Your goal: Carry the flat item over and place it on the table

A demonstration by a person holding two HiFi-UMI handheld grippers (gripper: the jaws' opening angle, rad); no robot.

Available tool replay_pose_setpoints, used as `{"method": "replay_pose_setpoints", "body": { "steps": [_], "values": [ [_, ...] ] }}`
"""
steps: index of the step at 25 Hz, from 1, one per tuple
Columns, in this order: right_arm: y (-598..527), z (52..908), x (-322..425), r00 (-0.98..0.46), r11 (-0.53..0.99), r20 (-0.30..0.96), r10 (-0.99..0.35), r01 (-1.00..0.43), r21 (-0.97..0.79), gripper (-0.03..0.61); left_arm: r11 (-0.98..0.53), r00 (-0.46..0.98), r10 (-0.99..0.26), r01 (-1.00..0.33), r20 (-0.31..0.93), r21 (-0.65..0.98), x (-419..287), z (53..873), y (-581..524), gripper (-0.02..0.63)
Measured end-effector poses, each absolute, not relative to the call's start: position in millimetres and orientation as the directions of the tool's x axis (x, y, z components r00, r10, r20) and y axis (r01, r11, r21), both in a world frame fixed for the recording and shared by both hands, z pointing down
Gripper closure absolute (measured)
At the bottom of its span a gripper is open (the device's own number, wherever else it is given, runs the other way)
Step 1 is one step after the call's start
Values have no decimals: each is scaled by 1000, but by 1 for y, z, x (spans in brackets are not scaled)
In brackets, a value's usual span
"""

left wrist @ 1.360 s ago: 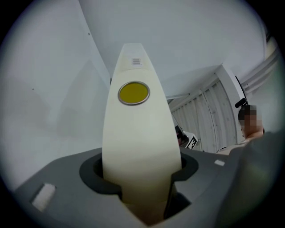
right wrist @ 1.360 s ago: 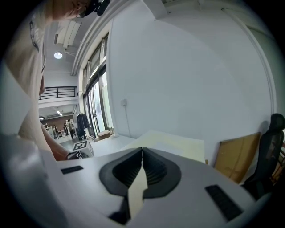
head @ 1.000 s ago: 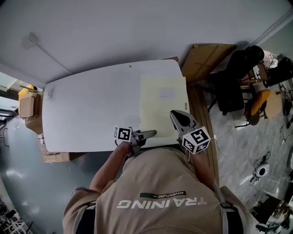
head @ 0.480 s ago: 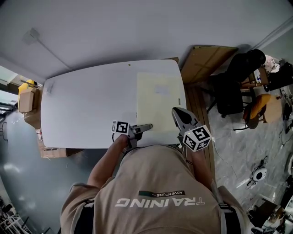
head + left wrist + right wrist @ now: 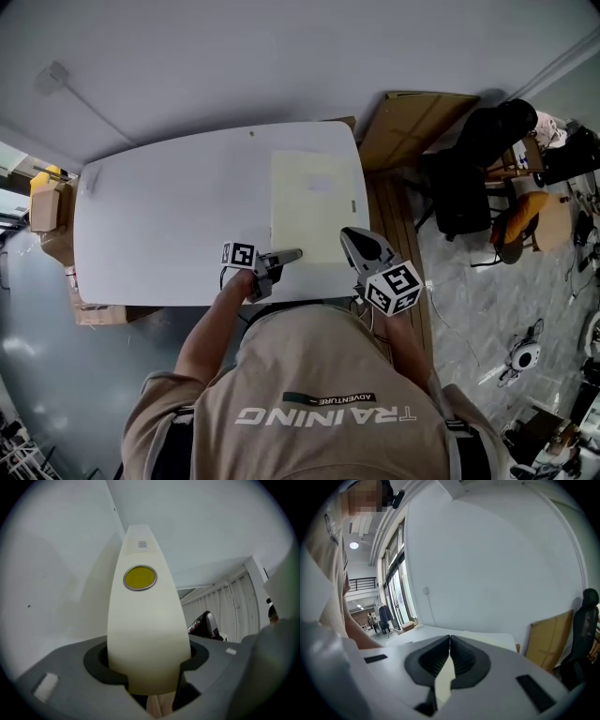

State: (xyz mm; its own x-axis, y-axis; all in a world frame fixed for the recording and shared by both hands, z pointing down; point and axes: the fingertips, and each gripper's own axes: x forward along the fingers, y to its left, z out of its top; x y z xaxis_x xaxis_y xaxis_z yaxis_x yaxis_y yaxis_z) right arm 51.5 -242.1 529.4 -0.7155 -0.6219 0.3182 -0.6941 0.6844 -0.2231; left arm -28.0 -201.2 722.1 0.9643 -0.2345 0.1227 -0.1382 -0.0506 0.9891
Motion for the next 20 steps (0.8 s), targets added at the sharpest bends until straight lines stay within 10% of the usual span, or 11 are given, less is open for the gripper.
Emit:
{"method": "replay_pose_setpoints", "body": {
  "steps": [20],
  "values": [
    [-221,531,72,-685,660,328,-651,-724,-200,571,62,949,-292,-105,118,993,-7,757,-215,325]
  ]
}}
